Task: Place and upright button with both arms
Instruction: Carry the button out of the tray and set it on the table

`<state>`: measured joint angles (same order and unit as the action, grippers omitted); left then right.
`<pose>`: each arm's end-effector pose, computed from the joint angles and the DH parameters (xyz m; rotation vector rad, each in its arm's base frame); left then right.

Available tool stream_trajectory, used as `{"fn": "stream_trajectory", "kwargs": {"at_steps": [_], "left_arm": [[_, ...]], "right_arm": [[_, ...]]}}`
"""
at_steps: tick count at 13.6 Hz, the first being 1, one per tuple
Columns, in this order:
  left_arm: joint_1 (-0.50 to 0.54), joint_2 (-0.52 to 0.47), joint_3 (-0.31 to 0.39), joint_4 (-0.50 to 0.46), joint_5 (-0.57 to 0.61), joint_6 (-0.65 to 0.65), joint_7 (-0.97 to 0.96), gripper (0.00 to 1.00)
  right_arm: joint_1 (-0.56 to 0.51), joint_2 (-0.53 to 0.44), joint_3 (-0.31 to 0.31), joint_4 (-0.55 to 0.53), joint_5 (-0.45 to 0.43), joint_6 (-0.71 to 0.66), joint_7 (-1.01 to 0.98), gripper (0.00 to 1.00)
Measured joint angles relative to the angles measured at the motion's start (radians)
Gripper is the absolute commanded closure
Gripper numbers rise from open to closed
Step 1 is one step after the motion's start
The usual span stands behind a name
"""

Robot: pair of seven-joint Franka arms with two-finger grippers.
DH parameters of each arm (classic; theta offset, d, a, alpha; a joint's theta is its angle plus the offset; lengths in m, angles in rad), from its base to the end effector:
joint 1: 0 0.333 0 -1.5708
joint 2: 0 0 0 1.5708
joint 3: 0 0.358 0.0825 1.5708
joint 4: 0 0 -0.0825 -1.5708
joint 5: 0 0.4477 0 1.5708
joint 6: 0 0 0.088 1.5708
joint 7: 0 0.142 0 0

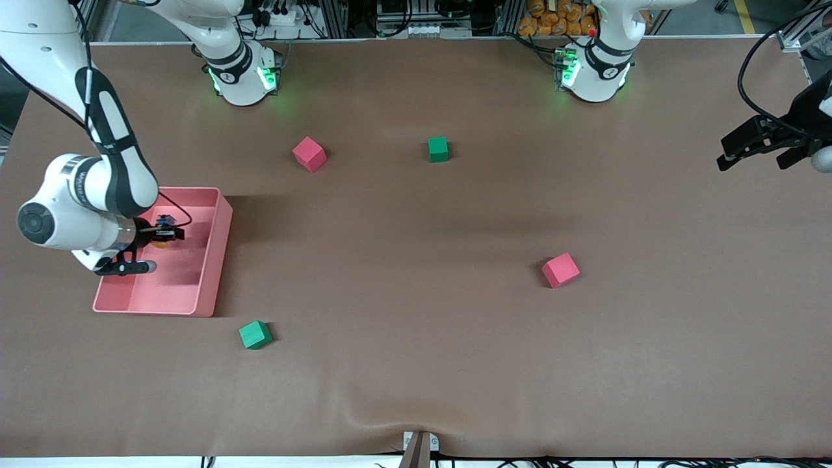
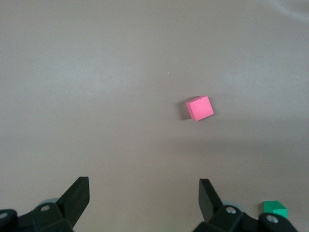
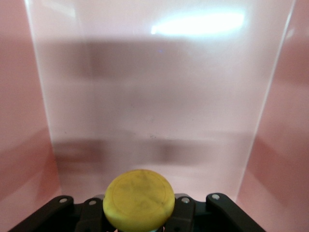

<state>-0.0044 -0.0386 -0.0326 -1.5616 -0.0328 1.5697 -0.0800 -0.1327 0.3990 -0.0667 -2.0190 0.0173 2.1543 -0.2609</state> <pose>0.6058 -0.0275 0.6600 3.1059 0.0655 0.0695 0.6093 -0.1223 0.1904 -3.0679 -0.0796 0.3994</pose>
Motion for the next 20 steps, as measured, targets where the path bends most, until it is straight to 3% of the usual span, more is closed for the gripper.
{"fn": "stream_trajectory", "kwargs": {"at_steps": [9,14,17,20], "left_arm": [[0.0,0.0,0.0,0.0,0.0,0.0,0.0,0.0],[0.0,0.0,-0.001,0.0,0.0,0.0,0.0,0.0],[0.0,0.0,-0.001,0.0,0.0,0.0,0.0,0.0],[-0.001,0.0,-0.001,0.0,0.0,-0.003,0.0,0.0]], "right_arm": [[0.021,-0.04,0.008,0.133,0.0,-0.087,-0.127,0.85],[0.225,-0.039,0.018,0.241,0.008,-0.142,-0.122,0.85],[0.346,0.007,0.019,0.294,0.127,-0.143,-0.103,0.84],[0.447,0.138,0.02,0.394,0.199,-0.119,-0.031,0.84]]}}
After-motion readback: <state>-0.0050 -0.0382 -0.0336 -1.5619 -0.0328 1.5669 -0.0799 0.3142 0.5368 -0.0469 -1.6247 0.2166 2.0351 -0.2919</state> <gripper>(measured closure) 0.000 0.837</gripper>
